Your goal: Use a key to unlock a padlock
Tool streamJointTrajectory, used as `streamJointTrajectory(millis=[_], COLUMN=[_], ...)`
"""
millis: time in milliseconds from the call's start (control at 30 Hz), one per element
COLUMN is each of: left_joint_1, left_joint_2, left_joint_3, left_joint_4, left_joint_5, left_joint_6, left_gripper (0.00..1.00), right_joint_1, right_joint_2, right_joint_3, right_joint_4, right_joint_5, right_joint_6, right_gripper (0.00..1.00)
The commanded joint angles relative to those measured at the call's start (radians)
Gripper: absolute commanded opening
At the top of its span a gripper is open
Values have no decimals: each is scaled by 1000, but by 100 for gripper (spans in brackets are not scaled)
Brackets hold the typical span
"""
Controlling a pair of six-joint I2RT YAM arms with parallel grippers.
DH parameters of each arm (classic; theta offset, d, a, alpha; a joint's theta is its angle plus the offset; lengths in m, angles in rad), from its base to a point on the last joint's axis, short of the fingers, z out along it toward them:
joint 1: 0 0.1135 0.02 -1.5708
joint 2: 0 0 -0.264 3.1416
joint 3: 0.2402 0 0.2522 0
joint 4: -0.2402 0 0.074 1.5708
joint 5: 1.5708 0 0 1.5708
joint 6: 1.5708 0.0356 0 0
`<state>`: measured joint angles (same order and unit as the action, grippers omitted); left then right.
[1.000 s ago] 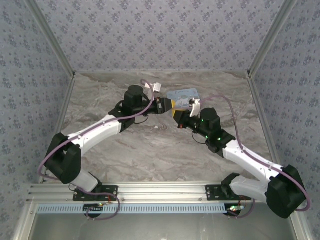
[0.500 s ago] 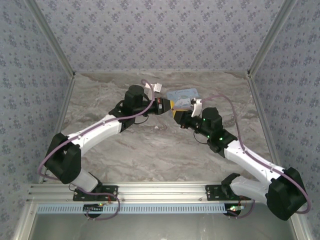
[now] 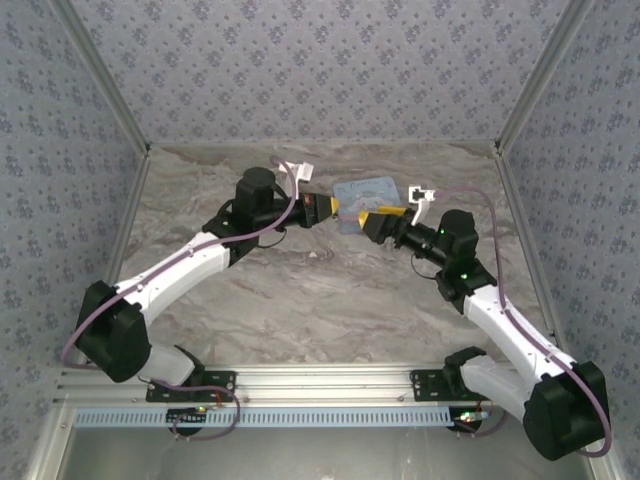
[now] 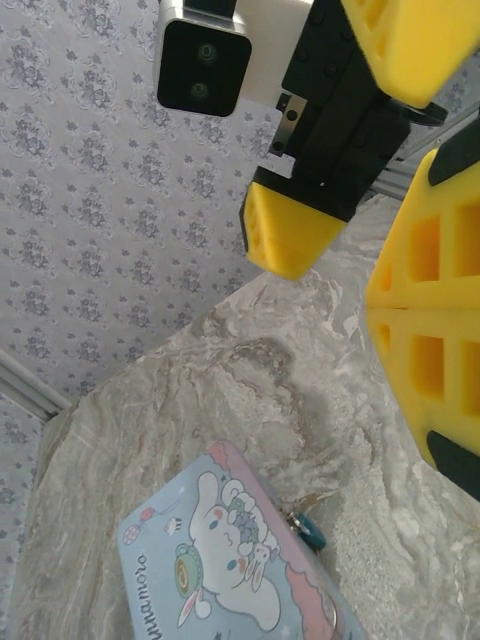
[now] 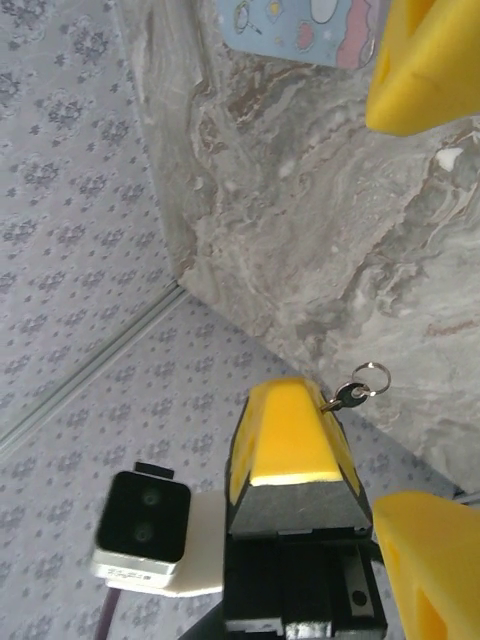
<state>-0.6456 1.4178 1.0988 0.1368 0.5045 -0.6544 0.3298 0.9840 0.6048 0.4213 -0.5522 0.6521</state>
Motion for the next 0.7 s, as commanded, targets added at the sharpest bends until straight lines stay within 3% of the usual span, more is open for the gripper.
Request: streamJointTrajectory(millis=[0,233,467,667], left_joint_1=[17,47,48,48], left_joint_2=[-46,-67,-71,-73], left_joint_3=[35,68,89,92], left_joint_4=[-19,-34,-28,-25], left_joint_5=[6,52,87,109], left_joint_6=[39,39,39,37], left_gripper=[0,0,0,0], right_joint_1=[-42,-41,69,108], right_joint_2=[-3,53,133,211], right_joint_3=[-22,19,80,123], right_joint_4=[193,305,327,382], right_joint_5=[-115,-210,-204,-196], right_joint_6=[99,138,96,99], right_gripper=[99,99,99,91])
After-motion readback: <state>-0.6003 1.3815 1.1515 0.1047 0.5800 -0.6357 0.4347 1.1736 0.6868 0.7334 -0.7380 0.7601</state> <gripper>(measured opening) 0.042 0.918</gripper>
